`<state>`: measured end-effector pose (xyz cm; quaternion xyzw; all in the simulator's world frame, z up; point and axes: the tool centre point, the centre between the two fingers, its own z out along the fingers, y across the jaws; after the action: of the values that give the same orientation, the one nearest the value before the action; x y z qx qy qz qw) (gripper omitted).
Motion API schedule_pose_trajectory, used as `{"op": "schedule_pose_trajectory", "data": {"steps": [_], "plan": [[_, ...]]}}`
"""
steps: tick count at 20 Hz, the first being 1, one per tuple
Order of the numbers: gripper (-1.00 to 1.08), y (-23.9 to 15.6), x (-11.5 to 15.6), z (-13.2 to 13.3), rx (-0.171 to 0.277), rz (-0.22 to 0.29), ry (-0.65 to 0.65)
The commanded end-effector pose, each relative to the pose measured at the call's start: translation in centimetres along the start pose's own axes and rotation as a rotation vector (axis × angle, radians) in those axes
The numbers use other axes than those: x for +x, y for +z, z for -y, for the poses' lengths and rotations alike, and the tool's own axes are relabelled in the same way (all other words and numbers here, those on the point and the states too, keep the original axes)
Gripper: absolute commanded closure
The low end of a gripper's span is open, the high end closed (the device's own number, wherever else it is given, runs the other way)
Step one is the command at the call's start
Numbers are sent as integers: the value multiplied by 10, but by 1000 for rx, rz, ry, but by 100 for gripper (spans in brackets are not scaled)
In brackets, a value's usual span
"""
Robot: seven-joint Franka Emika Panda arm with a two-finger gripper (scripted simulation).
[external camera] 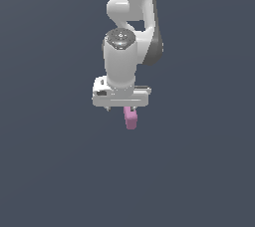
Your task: Pick up the object and move it to a goal position.
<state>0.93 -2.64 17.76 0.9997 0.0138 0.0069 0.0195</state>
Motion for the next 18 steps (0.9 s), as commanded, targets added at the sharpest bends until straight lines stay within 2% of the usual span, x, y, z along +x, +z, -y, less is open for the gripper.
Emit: {"op": "schedule_pose_trajectory", "data": {"steps": [1,10,18], "plan": [[-92,1,-2,-1,-2,9,-9],[-92,5,-8,5,5,8,-26],[-92,20,-31,28,27,9,-99]]}}
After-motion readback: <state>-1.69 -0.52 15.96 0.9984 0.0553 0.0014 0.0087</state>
